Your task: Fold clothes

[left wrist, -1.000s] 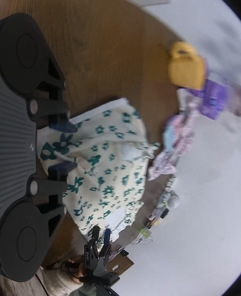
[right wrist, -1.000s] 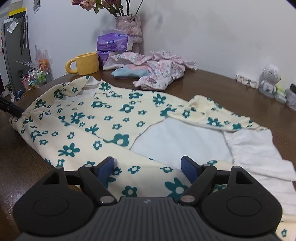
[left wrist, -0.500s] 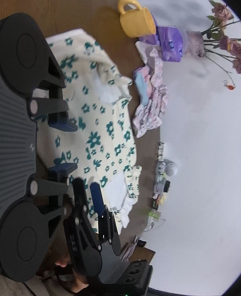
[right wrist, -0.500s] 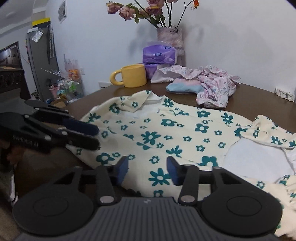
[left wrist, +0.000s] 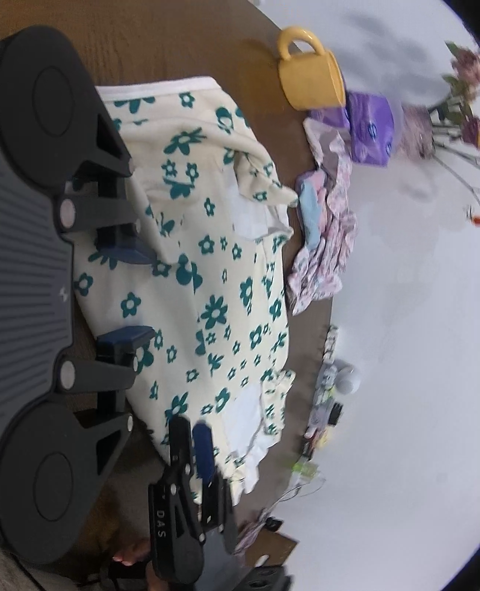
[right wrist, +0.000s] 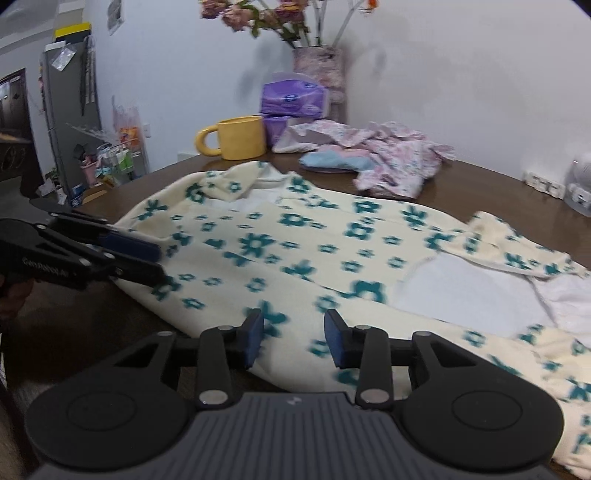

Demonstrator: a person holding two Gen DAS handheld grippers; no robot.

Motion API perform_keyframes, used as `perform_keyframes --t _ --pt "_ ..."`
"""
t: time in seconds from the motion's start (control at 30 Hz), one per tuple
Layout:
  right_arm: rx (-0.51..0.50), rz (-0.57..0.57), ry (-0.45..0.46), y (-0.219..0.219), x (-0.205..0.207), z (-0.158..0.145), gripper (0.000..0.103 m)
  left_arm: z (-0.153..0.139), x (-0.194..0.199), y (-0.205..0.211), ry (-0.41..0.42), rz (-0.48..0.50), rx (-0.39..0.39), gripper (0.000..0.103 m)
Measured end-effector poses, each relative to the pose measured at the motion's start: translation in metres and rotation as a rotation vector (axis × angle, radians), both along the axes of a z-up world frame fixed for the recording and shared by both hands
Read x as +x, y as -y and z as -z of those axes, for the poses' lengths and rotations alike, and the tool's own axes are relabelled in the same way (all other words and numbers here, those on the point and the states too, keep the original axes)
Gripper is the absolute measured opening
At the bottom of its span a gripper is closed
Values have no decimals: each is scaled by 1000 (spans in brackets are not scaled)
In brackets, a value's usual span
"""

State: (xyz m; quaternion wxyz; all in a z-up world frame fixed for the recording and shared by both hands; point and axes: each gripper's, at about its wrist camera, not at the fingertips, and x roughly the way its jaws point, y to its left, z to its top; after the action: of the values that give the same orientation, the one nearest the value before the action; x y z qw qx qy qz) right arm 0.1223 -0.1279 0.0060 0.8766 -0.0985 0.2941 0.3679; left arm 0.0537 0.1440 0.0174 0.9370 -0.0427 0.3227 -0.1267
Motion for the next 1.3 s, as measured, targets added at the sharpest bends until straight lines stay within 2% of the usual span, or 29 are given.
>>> perform_keyframes --t 0.23,0.37,0.53,0.67,0.87,1.3 --pt "-24 78 25 42 9 0 36 -1 -1 -9 -6 -92 -62 31" --pt "-24 89 41 60 12 -2 30 -1 -1 -5 -9 -115 -47 31" --pt "-9 72 51 75 11 -4 30 -2 0 1 -15 -130 -12 31" --pt "-38 91 70 84 11 -4 30 -2 1 -1 -24 -142 -33 31" --pt "-8 127 48 110 17 -2 30 -4 4 -1 -45 -166 -47 31" --pt "-32 126 31 138 26 1 30 -5 6 -1 -60 -203 -64 31"
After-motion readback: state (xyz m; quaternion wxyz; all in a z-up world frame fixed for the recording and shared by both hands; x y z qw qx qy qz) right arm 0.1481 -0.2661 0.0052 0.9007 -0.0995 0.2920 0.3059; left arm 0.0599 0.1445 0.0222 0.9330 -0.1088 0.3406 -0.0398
